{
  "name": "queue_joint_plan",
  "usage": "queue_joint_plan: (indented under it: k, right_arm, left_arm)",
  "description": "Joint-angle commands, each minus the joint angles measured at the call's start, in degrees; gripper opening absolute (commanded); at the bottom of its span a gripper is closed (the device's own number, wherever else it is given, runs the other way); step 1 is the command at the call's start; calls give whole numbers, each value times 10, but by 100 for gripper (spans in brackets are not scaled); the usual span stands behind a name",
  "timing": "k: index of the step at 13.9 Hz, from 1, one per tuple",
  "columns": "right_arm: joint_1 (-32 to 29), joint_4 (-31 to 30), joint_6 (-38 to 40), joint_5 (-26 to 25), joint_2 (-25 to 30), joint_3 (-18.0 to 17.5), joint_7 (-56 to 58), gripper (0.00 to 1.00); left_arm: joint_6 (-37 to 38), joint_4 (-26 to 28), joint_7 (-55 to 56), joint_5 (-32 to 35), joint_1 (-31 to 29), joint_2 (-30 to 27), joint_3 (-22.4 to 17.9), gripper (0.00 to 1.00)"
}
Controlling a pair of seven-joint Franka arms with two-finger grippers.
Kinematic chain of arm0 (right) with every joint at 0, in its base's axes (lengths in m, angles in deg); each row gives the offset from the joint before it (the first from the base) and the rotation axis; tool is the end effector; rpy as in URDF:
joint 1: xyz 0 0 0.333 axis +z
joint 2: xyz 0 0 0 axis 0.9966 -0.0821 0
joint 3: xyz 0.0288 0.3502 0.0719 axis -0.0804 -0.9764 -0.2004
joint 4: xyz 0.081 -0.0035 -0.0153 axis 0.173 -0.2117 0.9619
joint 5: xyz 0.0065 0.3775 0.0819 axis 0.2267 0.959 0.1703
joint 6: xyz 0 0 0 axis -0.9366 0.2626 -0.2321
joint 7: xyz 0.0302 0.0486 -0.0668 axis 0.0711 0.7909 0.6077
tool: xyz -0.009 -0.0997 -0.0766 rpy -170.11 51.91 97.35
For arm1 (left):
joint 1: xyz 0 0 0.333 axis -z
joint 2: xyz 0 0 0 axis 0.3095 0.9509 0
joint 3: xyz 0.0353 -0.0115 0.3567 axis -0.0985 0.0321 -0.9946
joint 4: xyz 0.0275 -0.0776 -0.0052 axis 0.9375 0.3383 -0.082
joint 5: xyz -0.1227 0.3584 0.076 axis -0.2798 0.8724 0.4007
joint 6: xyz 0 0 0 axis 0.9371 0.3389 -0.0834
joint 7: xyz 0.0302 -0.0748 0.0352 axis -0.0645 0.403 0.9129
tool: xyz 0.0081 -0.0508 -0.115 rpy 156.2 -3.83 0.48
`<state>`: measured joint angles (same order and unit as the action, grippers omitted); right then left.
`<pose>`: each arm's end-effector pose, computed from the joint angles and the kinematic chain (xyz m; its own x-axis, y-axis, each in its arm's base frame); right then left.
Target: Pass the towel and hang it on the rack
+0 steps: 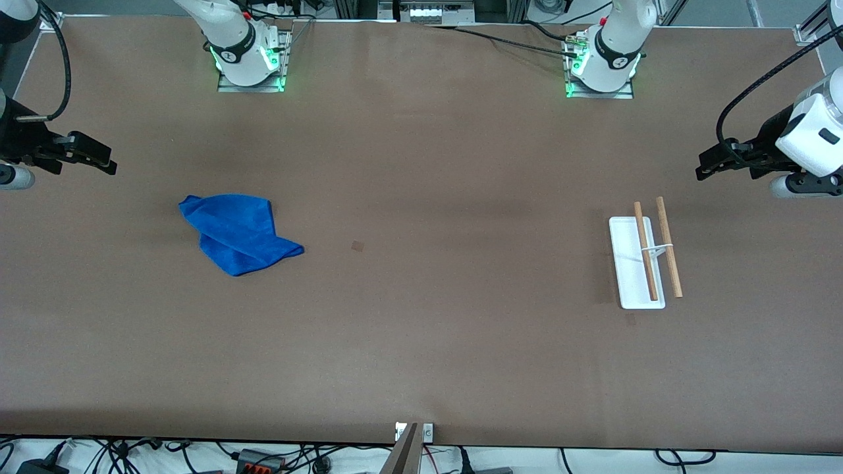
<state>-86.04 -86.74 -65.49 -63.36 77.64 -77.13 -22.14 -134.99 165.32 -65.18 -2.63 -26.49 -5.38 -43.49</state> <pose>0.5543 -0.0248 0.6028 0.9993 -0.0033 -0.0360 -0.0037 -0.9999 -0.0095 0.5498 -0.0083 0.6027 0.9961 0.0588 -0.0656 0.0616 -0.9972 0.0416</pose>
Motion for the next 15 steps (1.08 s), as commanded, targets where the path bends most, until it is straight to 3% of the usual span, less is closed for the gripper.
queue_joint_plan:
  k: [1,15]
  right_arm:
    - [-2,-6,-27,-11,4,-6,-9,100]
    - [-2,-7,-22,-10,-16,-6,-9,100]
  left_arm:
    - [11,-18,-3,2,-1,8,0,100]
    - [11,-19,-20,1,-3,9,-1,100]
